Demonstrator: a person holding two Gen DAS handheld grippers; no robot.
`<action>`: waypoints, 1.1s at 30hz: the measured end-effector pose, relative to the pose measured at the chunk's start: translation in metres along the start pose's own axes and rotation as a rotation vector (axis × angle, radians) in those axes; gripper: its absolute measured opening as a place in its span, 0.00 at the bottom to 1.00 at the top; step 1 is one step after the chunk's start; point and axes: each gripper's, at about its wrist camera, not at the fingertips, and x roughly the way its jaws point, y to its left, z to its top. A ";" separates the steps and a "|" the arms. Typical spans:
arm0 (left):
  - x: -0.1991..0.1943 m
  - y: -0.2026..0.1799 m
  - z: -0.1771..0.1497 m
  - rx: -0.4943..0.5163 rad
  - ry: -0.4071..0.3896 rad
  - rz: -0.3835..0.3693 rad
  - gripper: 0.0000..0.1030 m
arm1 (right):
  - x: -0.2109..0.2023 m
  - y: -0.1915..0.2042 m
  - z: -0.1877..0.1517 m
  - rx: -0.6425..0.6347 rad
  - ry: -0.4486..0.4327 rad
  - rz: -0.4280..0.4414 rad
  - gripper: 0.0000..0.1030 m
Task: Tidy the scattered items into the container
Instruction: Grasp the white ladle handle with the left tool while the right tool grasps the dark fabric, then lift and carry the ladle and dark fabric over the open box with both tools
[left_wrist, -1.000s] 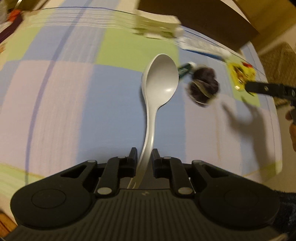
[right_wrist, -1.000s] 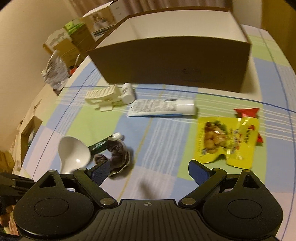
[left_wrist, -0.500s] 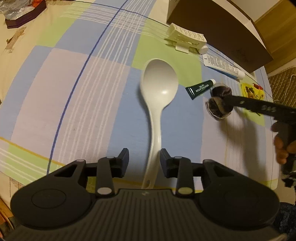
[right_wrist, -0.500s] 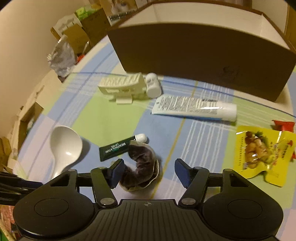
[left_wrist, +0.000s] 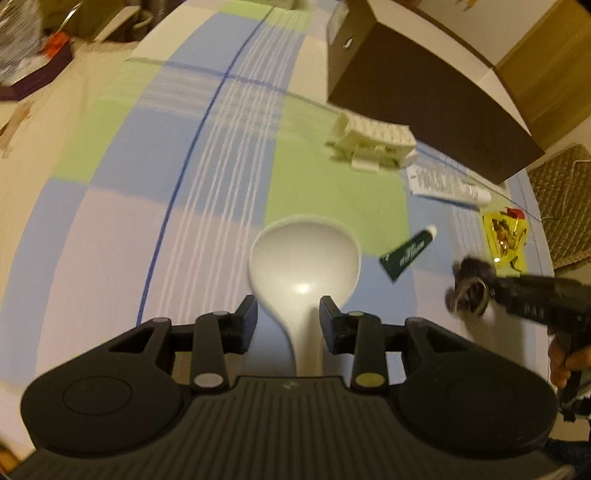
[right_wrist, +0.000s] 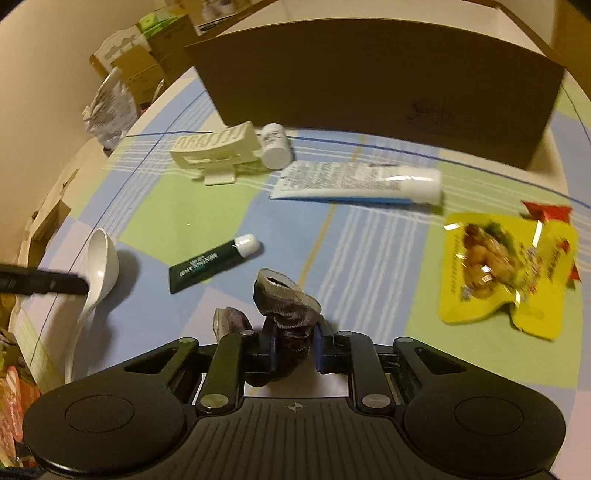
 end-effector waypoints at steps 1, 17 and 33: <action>0.005 0.000 0.005 0.007 0.002 0.006 0.30 | -0.003 -0.002 -0.001 0.013 0.001 0.000 0.21; 0.010 -0.023 0.024 0.087 -0.066 -0.055 0.02 | -0.025 -0.024 -0.016 0.102 -0.026 -0.028 0.16; -0.039 -0.070 0.079 0.187 -0.207 -0.145 0.02 | -0.080 -0.054 0.012 0.151 -0.166 -0.072 0.16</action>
